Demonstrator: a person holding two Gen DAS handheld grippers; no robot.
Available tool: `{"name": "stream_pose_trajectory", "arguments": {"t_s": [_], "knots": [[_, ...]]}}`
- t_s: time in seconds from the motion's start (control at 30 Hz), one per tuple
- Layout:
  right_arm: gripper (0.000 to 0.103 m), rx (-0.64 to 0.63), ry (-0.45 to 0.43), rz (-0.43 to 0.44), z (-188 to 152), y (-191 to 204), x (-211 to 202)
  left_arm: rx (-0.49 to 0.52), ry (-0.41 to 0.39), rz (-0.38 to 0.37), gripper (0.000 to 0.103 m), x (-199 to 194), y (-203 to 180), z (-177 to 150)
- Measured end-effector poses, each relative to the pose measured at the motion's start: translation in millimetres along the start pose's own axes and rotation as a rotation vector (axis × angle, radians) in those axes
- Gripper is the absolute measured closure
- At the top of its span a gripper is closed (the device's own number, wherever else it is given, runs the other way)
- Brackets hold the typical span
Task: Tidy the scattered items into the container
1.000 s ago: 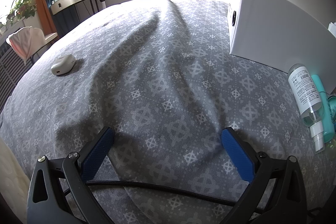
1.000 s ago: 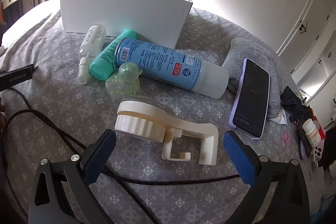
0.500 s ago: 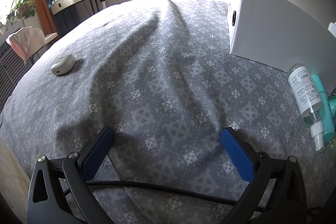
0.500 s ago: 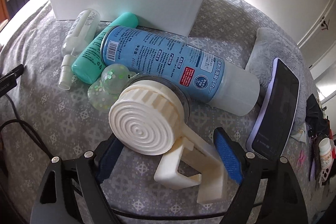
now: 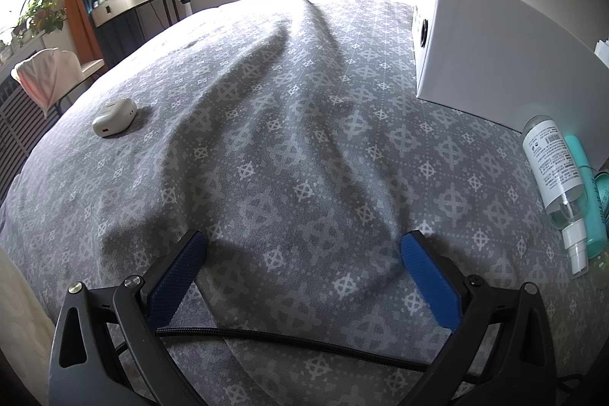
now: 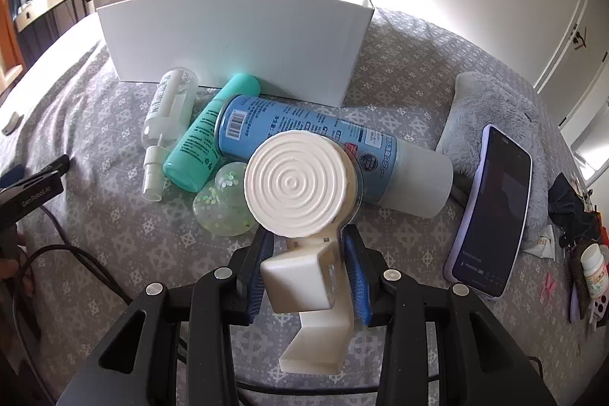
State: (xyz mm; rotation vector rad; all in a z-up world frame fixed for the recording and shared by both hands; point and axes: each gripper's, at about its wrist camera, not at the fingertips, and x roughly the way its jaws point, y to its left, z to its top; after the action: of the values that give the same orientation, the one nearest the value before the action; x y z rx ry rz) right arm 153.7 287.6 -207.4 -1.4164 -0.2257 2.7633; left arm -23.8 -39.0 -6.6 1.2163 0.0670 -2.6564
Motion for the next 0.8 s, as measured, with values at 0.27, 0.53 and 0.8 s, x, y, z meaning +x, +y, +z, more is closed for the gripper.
{"name": "stream_pose_trajectory", "arguments": {"t_s": [0.27, 0.53, 0.8], "knots": [[0.068, -0.011, -0.112, 0.003, 14.9, 9.5, -24.5, 0.0, 0.0, 0.0, 0.0, 0.4, 0.2, 0.0], [0.068, -0.009, -0.205, -0.001, 40.3, 13.8, -41.6, 0.0, 0.0, 0.0, 0.0, 0.6, 0.2, 0.0], [0.068, -0.019, -0.371, -0.033, 104.1, 14.1, -62.5, 0.0, 0.0, 0.0, 0.0, 1.0, 0.2, -0.1]]}}
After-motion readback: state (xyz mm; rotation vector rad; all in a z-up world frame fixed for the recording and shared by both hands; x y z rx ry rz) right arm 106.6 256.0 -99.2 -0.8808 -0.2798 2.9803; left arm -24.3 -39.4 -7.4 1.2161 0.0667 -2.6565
